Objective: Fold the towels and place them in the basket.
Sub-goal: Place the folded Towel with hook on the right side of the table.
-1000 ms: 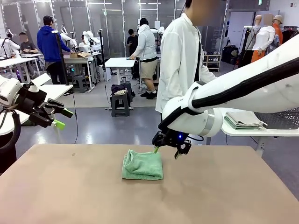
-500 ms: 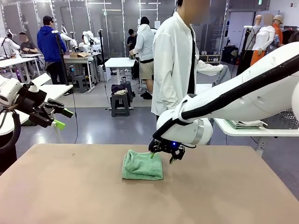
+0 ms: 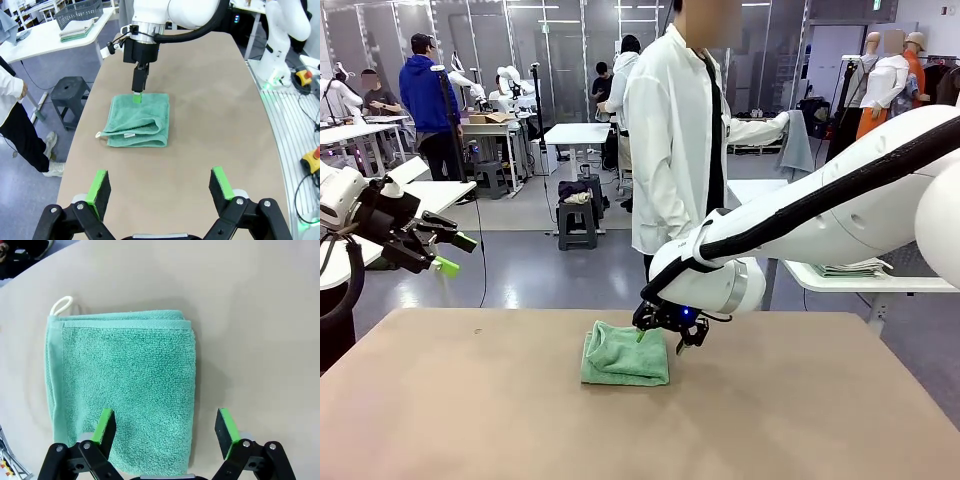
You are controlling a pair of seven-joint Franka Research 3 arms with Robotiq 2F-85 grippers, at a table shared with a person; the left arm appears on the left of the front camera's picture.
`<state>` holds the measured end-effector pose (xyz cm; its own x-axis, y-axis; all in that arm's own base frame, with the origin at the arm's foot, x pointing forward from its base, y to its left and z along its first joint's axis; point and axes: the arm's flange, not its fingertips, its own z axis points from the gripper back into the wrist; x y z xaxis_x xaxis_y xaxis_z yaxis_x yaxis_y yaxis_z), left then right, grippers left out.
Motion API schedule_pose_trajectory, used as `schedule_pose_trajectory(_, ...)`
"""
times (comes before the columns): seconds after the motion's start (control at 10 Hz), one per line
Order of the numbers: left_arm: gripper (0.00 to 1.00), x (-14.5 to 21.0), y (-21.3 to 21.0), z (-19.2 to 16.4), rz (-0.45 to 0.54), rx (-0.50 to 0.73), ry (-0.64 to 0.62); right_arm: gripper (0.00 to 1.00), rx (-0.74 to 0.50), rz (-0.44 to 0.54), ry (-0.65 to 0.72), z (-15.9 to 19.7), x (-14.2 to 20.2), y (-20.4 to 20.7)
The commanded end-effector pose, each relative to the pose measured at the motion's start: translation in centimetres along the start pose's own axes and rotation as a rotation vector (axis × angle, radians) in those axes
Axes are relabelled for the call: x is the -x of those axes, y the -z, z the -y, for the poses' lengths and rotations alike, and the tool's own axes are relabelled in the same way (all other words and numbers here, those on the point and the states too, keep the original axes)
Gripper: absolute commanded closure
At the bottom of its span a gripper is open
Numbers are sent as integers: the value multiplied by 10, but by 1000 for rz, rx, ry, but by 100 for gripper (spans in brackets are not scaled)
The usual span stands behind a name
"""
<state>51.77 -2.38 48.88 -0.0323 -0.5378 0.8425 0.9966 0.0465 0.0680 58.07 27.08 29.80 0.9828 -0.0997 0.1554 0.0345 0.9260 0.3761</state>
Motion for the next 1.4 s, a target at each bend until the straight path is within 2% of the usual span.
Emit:
schedule_pose_trajectory(0.0,0,-1,-1,1,1,-1,16,0,-45,-6,-18,2,-3,4)
schedule_pose_trajectory(0.1,0,-1,-1,1,1,-1,16,20,-45,-14,-11,2,-3,5)
schedule_pose_trajectory(0.2,0,-1,-1,1,1,-1,16,13,-45,-24,3,3,-4,6)
schedule_pose_trajectory(0.4,0,-1,-1,1,1,-1,16,13,-41,-40,14,3,-4,8)
schedule_pose_trajectory(0.5,0,-1,-1,1,1,-1,16,30,-39,-41,11,3,-4,9)
schedule_pose_trajectory(0.6,0,-1,-1,1,1,-1,16,20,-43,-41,8,3,-3,10)
schedule_pose_trajectory(0.8,0,-1,-1,1,1,-1,16,20,-45,-44,10,1,-2,9)
schedule_pose_trajectory(0.9,0,-1,-1,1,1,-1,16,49,-44,-46,3,0,-1,9)
schedule_pose_trajectory(1.0,0,-1,-1,1,1,-1,16,50,-46,-47,5,0,-1,9)
schedule_pose_trajectory(1.1,0,-1,-1,1,1,-1,16,69,-46,-52,9,0,0,9)
schedule_pose_trajectory(1.2,0,-1,-1,1,1,-1,16,70,-41,-58,10,0,1,10)
schedule_pose_trajectory(1.3,0,-1,-1,1,1,-1,16,89,-30,-70,12,0,1,9)
